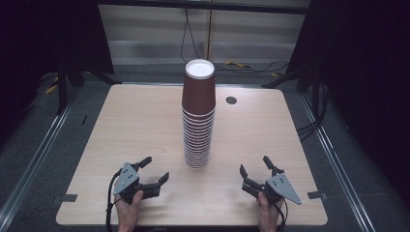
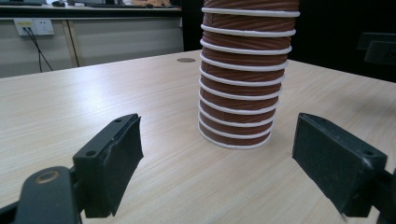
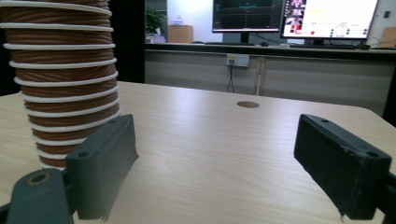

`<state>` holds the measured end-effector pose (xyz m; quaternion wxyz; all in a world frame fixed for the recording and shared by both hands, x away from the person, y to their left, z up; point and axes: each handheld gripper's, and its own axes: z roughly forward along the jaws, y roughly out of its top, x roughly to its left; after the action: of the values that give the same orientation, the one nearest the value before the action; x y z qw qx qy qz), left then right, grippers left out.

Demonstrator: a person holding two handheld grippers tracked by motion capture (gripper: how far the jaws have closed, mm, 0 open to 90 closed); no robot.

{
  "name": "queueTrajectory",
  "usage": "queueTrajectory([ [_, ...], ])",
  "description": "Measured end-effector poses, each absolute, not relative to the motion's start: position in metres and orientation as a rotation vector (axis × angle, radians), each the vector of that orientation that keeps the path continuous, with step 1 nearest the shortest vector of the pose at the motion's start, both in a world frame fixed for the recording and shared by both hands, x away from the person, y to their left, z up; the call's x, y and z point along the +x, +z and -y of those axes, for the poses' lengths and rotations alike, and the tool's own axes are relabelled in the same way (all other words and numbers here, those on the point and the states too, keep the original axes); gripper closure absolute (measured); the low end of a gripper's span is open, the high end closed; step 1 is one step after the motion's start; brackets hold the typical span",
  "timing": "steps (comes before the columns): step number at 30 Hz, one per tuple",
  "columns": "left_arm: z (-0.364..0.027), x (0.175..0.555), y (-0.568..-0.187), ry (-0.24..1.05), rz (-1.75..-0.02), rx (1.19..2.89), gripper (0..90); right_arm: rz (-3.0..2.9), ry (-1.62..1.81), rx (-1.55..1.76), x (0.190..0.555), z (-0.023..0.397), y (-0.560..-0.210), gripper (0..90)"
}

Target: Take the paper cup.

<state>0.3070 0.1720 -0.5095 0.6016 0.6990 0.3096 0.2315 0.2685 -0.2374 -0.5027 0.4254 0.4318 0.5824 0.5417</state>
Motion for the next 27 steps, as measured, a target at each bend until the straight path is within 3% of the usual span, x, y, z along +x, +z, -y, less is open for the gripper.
queueTrajectory([
  [27, -0.177, 0.303, -0.511, 0.529, -0.685, 1.565, 15.7, -1.671, 1.374, 1.056, 0.277, 0.224, -0.486, 15.7],
])
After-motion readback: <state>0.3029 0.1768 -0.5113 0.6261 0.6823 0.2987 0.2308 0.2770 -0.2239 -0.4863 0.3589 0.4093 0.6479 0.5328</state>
